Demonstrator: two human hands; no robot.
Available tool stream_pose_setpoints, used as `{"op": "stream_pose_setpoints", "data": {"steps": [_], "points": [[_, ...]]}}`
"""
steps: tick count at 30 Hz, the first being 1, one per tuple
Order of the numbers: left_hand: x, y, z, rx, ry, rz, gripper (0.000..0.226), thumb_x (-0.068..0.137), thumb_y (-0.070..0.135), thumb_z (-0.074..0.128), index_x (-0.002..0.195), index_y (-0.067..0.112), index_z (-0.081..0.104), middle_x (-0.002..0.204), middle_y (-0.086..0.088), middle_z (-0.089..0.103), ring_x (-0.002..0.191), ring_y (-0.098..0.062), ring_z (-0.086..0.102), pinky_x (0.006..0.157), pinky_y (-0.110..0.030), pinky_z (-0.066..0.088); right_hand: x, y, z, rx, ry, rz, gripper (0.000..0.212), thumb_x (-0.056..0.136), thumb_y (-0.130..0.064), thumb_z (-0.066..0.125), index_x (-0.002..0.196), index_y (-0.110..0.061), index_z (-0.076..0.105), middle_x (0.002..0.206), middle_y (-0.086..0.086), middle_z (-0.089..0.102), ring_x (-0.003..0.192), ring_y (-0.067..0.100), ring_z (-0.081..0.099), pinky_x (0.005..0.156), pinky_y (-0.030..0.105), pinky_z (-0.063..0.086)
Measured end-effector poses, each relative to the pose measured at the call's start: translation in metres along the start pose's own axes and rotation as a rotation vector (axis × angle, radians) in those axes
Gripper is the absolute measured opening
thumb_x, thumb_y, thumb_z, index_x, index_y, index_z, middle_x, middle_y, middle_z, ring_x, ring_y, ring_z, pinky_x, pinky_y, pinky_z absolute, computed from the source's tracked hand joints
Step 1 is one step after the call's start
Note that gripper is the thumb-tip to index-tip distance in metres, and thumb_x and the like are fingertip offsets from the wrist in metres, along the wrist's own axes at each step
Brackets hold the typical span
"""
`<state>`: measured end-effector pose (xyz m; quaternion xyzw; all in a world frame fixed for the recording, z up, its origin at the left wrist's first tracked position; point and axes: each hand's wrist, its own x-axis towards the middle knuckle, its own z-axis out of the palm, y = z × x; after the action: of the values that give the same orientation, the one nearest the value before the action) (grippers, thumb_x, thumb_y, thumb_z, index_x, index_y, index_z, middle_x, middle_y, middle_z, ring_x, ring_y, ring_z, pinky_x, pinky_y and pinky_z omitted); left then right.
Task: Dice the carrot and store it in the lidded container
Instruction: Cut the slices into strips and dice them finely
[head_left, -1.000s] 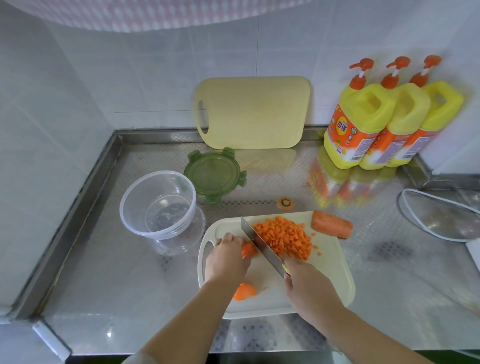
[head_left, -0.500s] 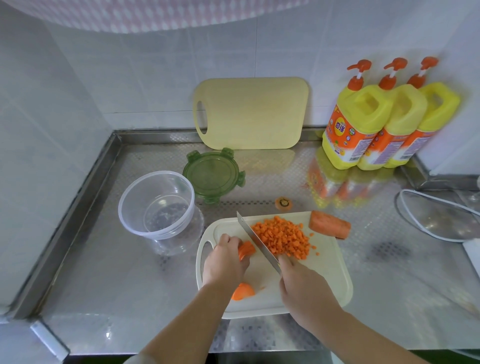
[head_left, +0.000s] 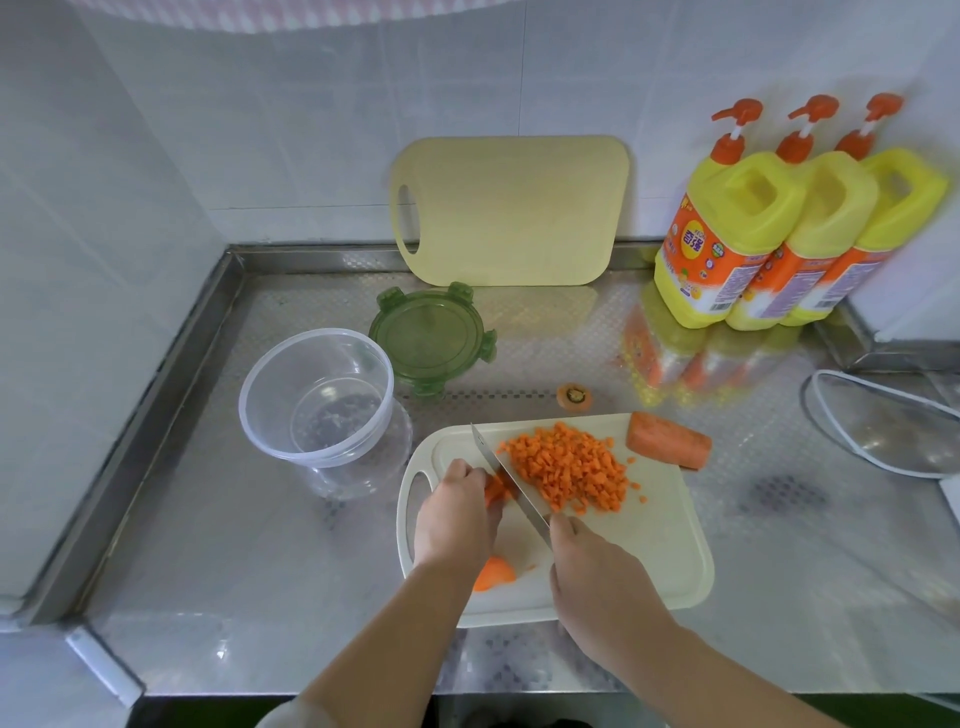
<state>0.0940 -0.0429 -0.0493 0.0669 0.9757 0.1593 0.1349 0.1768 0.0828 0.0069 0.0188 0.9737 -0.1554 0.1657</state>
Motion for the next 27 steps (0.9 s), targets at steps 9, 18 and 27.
{"op": "stream_pose_setpoints", "data": {"steps": [9,18,27], "points": [[0.001,0.0,-0.001,-0.043,-0.007,-0.004,0.021,0.096,0.032,0.049,0.104,0.017,0.061,0.108,0.0,0.048,0.085,-0.025,0.061,0.069,-0.034,0.05,0.008,-0.005,0.006,-0.053,-0.063,0.056,0.039,0.095,-0.004,0.04,0.132,-0.014,0.036,0.112,-0.004,0.056,0.097,0.015,0.06,0.068,0.021,0.036],[-0.002,0.0,-0.007,-0.113,-0.026,-0.021,0.024,0.092,0.038,0.053,0.106,0.02,0.061,0.114,0.002,0.048,0.092,-0.025,0.058,0.072,-0.035,0.05,0.014,0.015,-0.003,0.151,-0.011,0.051,0.014,0.1,-0.022,0.034,0.087,-0.023,0.037,0.068,-0.008,0.038,0.059,0.003,0.04,0.058,0.019,0.033],[-0.009,-0.011,-0.01,-0.266,0.032,-0.016,0.035,0.089,0.038,0.063,0.121,0.024,0.061,0.117,0.005,0.058,0.101,-0.014,0.051,0.078,-0.02,0.04,0.0,0.002,-0.012,0.046,0.024,-0.02,0.018,0.099,-0.017,0.034,0.115,-0.017,0.043,0.072,-0.013,0.031,0.062,0.007,0.039,0.052,0.021,0.03]]}}
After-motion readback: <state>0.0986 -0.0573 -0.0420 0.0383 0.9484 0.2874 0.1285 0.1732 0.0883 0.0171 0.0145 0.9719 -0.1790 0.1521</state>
